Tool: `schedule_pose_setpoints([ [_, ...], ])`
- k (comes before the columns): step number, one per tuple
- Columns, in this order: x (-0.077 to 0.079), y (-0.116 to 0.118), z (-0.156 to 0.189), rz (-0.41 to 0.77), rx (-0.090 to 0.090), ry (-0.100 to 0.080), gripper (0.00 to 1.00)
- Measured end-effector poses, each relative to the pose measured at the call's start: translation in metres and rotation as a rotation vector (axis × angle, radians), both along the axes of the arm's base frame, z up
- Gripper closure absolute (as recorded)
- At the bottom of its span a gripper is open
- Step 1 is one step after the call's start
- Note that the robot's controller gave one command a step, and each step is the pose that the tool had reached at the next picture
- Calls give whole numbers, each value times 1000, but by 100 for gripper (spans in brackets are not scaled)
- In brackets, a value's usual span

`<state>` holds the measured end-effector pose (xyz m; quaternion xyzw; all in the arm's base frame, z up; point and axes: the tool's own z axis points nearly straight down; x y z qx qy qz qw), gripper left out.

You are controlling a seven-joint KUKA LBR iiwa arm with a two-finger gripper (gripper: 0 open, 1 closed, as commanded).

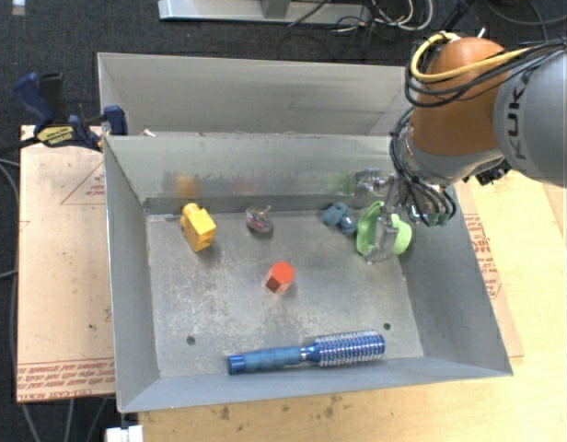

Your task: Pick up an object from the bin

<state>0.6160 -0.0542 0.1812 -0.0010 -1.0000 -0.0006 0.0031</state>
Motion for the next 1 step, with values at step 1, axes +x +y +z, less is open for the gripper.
schedule_pose_setpoints([
  [1, 30, -64, -115, -225, -1, -7, 0],
])
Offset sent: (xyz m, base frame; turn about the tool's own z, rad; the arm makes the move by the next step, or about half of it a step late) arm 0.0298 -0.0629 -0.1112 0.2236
